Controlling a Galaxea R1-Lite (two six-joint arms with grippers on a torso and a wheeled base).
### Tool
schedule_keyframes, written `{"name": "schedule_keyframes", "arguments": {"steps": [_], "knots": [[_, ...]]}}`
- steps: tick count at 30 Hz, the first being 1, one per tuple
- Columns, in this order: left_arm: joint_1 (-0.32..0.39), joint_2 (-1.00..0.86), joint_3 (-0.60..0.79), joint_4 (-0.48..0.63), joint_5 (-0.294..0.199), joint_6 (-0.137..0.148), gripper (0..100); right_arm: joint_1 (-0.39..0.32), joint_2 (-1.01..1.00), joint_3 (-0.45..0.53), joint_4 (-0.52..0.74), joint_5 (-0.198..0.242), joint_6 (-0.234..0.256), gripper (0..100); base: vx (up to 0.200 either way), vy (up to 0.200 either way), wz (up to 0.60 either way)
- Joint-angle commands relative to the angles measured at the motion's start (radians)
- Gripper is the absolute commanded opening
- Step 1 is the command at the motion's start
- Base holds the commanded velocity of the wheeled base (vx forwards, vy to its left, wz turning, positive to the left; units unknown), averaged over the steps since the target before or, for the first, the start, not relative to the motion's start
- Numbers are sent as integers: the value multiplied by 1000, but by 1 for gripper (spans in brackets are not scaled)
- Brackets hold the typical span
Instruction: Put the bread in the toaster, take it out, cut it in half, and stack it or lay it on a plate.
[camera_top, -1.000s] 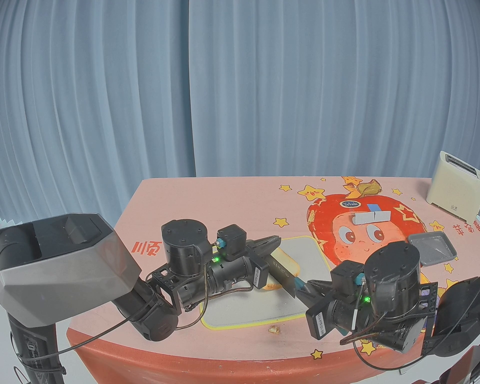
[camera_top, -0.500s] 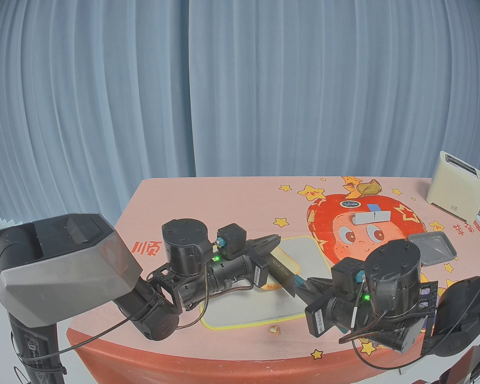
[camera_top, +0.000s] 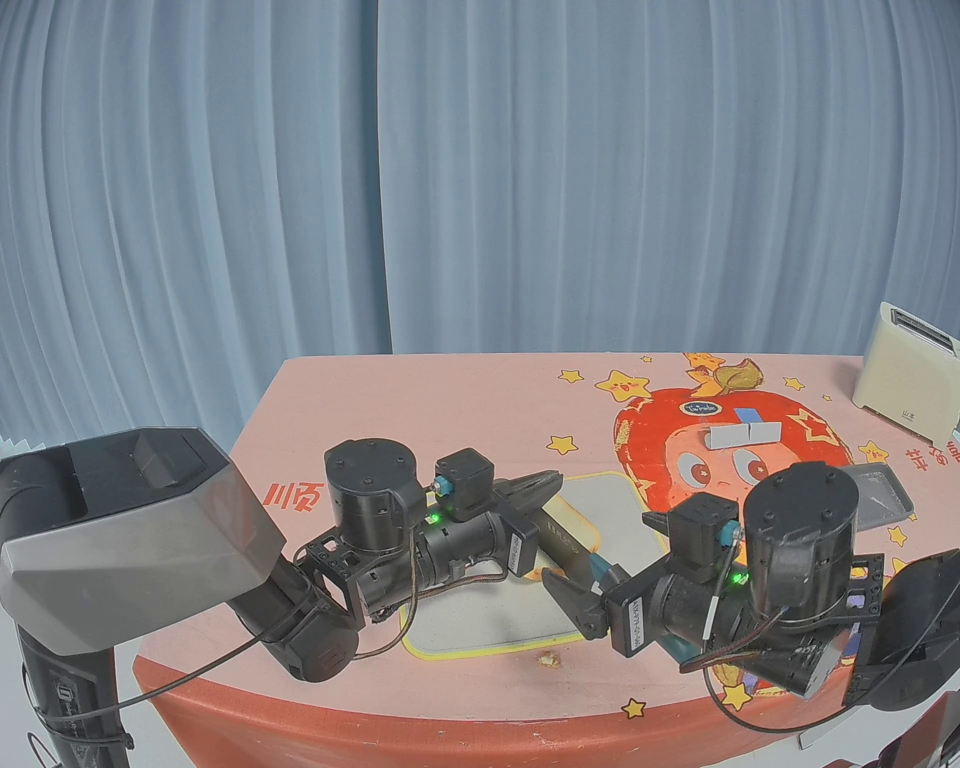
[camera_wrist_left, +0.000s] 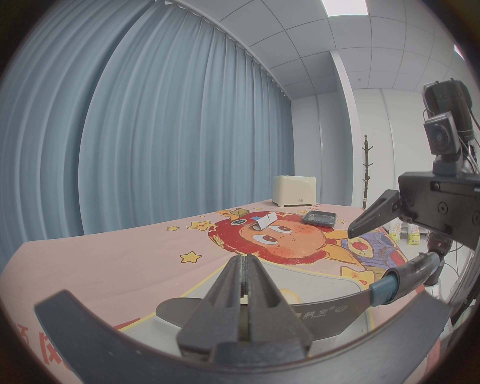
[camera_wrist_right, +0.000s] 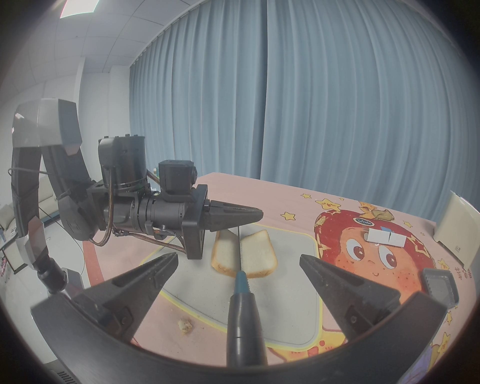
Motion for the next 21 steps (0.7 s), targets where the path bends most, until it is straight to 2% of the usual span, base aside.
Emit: {"name": "schedule_keyframes", "arguments": {"steps": [1, 4, 7, 10, 13, 15, 18, 21], "knots": [[-1, 5, 3, 1, 1, 1, 0, -7, -22, -3, 7, 5, -2, 100, 0, 0, 0], [-3, 5, 1, -1, 1, 1, 0, -22, -34, -6, 13, 8, -5, 100, 0, 0, 0], [-1, 5, 3, -1, -1, 1, 0, -40, -68, -37, 65, 16, -33, 100, 0, 0, 0], [-1, -1, 3, 1, 1, 1, 0, -42, -116, -94, 220, 17, -33, 100, 0, 0, 0], [-1, -1, 4, 1, -1, 1, 0, -34, -149, -132, 392, 54, -38, 100, 0, 0, 0], [-1, 3, 4, 1, -1, 1, 0, -28, -143, -166, 464, 74, -35, 100, 0, 0, 0], [-1, 3, 4, 1, -1, 1, 0, -31, -119, -180, 505, 77, -38, 100, 0, 0, 0], [-1, 3, 4, 1, -1, 1, 0, -37, -77, -177, 496, 88, -36, 100, 0, 0, 0]]}}
